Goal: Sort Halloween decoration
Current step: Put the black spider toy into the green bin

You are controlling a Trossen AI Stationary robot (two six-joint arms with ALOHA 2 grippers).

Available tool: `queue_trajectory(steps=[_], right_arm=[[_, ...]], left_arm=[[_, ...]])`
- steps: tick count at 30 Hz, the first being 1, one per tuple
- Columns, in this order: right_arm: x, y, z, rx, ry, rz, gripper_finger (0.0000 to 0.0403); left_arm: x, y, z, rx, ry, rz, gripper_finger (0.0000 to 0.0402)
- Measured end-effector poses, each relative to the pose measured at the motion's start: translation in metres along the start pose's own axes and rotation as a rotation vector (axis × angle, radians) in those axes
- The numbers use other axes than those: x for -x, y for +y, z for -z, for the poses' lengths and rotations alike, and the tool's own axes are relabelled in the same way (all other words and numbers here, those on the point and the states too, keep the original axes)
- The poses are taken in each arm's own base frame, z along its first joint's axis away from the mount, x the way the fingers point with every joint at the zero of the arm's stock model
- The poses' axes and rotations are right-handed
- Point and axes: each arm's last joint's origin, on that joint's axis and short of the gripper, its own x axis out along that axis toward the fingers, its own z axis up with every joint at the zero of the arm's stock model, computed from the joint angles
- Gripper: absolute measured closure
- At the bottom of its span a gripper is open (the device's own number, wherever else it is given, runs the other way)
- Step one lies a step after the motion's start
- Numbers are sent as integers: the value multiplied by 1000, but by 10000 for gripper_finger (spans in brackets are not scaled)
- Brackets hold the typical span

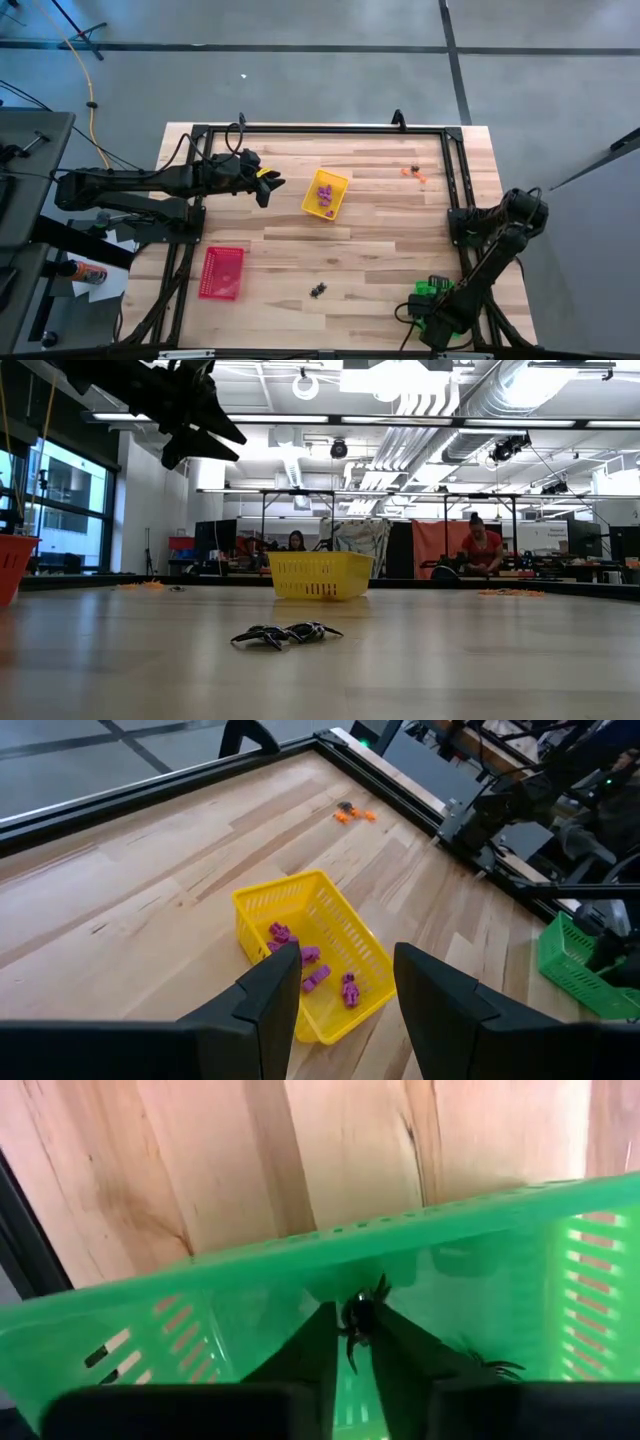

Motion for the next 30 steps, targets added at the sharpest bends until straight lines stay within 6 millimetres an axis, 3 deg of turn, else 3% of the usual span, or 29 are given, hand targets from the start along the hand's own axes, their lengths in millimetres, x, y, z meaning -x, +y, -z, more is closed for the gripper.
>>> queue_trajectory(steps=[5,10,15,19,24,30], right_arm=[[9,5,0,29,26,0,261],[33,10,0,166,80,20,197],[72,8,1,199,54,37,172],[107,-1,-5,151,-96,34,170],[134,-33,-42,-56,-390,103,171],[155,-83,-112,-222,-753,301,171]], left_arm=[[0,0,0,-1,1,-1,250],[0,0,0,-2,2,-1,250],[0,0,0,-2,2,-1,250],[0,0,0,-19,2,-1,249],[0,0,-1,-34,-4,3,249],[0,-3,-5,-28,-45,36,250]])
